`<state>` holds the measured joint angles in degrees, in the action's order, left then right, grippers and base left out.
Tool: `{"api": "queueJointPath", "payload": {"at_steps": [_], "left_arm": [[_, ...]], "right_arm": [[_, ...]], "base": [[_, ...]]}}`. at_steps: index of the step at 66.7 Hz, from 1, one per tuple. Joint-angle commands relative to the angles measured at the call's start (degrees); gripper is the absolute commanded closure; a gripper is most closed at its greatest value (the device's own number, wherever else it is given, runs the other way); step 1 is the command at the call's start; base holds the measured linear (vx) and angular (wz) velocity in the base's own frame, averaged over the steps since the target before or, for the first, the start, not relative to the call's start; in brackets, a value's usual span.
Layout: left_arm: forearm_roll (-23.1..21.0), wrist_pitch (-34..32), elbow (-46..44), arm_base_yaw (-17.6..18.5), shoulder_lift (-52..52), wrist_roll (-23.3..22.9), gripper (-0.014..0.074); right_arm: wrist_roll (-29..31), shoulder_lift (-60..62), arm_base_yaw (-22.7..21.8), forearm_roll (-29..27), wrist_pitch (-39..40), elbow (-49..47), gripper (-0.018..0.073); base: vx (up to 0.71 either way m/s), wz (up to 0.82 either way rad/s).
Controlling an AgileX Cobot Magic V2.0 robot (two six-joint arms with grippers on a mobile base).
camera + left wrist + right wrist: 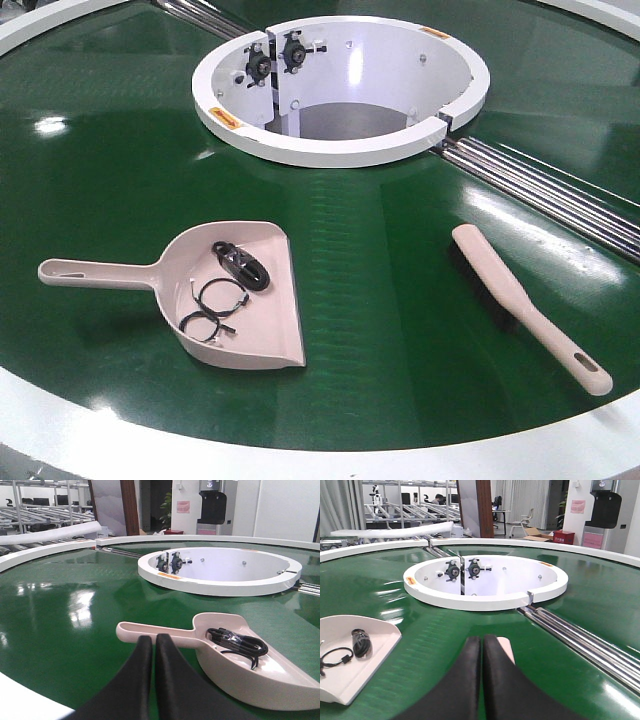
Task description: Clean and inspect green conveyor with broom and dustpan
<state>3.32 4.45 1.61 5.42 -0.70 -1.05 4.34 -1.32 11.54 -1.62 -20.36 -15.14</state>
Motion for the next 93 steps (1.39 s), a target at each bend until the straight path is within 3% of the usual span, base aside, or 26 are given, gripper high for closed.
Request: {"api": "queueJointPath", "payload": {"at_steps": [1, 10, 21, 93], "left_arm": [[-0.63, -3.82, 0.55, -0.18, -0.88, -0.48, 0.0604], [-0.63, -3.82, 0.55, -0.18, -0.88, -0.48, 0.0604], [-0.63, -3.82, 0.55, -0.18, -0.88, -0.48, 0.0604], [-0.63, -3.83, 0.55, -0.18, -0.83, -0.43, 0.0603]], "right_arm": [[0.68, -0.74, -1.00, 3.80, 4.62, -0.36, 0.0568], [0.47, -0.74, -4.62, 3.95, 8.55, 6.88, 0.0568], [0.21, -0.58, -4.90, 3.46, 20.02, 17.16, 0.0568], [0.21, 2.56, -6.14, 2.93, 19.21, 16.93, 0.0568]], "base": [[0.00, 0.00], [0.00, 0.00], [0.00, 0.00], [0.00, 0.00]]}}
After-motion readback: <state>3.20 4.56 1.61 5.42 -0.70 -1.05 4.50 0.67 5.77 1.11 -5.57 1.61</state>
